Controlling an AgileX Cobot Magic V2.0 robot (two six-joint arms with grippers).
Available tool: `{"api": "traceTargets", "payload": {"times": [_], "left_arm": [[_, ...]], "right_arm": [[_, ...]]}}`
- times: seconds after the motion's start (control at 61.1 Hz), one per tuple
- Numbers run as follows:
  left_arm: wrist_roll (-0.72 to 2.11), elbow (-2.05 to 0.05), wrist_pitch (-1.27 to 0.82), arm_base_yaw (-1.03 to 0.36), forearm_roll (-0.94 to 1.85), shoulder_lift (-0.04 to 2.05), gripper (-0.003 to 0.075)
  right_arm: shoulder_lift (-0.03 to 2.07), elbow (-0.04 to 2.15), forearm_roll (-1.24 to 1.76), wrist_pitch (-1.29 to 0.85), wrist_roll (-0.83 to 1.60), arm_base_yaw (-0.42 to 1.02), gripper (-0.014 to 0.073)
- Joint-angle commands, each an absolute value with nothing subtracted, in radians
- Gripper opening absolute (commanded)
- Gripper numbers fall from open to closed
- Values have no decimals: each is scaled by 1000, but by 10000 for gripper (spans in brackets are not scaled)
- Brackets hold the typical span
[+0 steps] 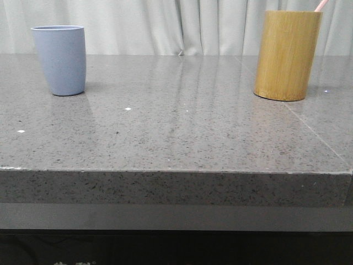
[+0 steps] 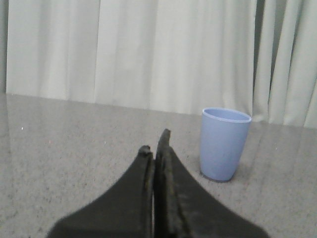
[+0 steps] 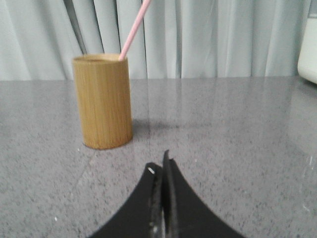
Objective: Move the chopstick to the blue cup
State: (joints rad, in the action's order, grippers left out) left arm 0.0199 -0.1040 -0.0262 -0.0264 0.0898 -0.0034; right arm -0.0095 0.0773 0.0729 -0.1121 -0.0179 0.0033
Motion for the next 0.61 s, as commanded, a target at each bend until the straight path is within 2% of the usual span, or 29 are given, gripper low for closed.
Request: {"api": "traceTargets", "payload": {"times": [0.0,0.213,0.376,0.589], "left_arm": [[14,-225,-11,-26,93,-9,-19],[14,-486,-212,-26,78,116,-19],[14,-683,-355,-26,78,269,-19],[14,-870,-533,-26,78,465,-19]], "right_arm": [[-26,192,48,-108,-15,-1,-68],[76,442,-21,-265,-15,-1,-68],[233,628,-21,-363,-15,-1,-68],[460,832,-20,-591,-15,0,-68]]}}
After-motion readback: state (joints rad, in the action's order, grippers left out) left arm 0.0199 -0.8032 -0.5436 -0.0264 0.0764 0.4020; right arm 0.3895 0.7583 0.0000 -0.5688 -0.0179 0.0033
